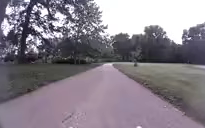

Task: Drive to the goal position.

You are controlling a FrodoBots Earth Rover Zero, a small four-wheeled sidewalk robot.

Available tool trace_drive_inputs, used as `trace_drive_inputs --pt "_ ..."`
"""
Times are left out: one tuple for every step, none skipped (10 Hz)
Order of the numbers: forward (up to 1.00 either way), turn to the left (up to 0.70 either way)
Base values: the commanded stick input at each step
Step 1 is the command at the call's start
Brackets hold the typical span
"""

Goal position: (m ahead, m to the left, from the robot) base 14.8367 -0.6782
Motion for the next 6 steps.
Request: trace_drive_inputs --pt "0.7 -0.03" --pt "0.7 -0.11" --pt "0.7 -0.09" --pt "0.7 0.0" --pt "0.7 0.0" --pt "0.7 0.0"
